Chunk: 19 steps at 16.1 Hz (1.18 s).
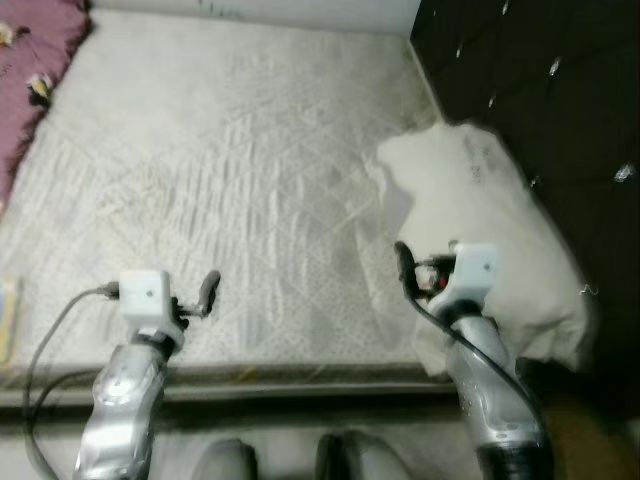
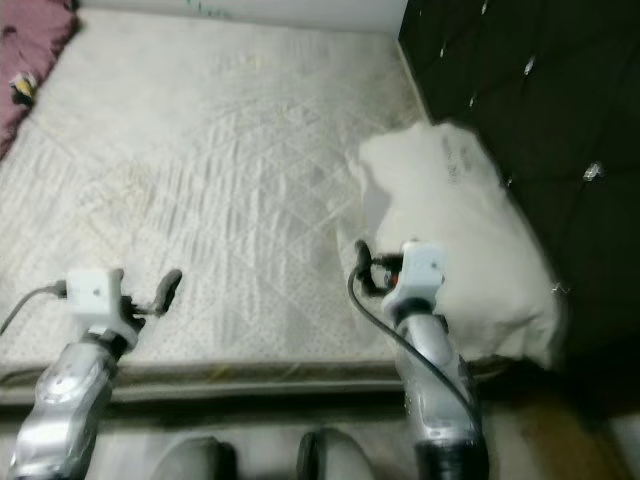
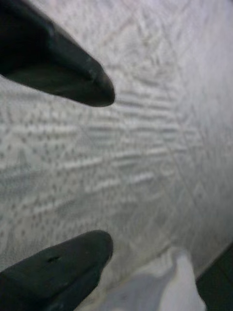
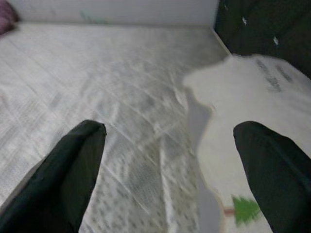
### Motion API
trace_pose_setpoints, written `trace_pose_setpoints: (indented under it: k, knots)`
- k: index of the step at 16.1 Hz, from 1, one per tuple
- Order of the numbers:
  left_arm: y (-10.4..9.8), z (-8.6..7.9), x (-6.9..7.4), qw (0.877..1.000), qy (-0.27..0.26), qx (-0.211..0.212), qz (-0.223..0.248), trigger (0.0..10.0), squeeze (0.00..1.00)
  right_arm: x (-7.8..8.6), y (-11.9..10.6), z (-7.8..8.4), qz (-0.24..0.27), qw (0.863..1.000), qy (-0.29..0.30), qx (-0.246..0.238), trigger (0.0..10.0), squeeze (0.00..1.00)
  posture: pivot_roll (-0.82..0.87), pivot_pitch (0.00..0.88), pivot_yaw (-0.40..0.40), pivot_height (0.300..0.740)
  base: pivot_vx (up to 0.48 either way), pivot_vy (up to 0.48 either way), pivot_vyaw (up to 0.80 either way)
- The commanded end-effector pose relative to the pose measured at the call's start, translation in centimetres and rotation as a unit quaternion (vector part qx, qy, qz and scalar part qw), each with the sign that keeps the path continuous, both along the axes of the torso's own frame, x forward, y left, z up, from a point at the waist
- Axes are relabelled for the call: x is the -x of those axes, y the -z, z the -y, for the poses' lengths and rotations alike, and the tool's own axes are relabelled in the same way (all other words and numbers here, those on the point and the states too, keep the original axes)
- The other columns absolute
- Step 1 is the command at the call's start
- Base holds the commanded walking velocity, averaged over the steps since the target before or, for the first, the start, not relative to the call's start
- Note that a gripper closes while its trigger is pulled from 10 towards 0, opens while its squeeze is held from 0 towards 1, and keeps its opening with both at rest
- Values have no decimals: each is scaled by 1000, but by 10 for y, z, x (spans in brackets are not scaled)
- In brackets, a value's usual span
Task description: Clean up the room
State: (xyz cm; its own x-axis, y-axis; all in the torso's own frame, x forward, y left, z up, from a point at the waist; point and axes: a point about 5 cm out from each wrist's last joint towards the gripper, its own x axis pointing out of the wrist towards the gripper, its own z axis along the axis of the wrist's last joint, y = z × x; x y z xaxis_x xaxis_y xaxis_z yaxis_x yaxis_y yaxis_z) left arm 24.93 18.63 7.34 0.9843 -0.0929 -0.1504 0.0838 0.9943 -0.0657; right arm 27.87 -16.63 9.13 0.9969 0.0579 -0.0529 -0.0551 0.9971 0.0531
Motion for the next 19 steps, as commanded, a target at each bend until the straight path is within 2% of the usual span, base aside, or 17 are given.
trace_pose_setpoints:
  k: [1,7,13,15,17,19]
  knots:
    - [2,-3,1,1000,-4,-7,-7,10000,0,0,0,1,2,1000,1,-5,10000,0,37,139,-78,740,0,480,0]
    - [1,-9,1,1000,-20,-8,-4,10000,0,-4,-9,-9,26,999,-16,-11,10000,0,45,138,-73,740,0,480,0]
    - [4,-12,2,999,-31,-14,-5,10000,0,-4,-7,-9,25,999,-21,-16,10000,0,45,137,-72,740,0,480,0]
    - [7,-17,3,999,-35,-29,-4,10000,0,-5,-4,-8,21,999,-15,-19,10000,0,51,116,-46,740,0,480,0]
    - [5,-19,2,999,-37,-25,-2,10000,0,-8,-7,-8,31,999,-8,-19,10000,0,48,104,-23,740,0,480,0]
    - [6,-7,0,1000,-7,-22,0,10000,0,-8,-9,-1,42,998,30,-27,10000,0,-4,88,43,740,0,0,0]
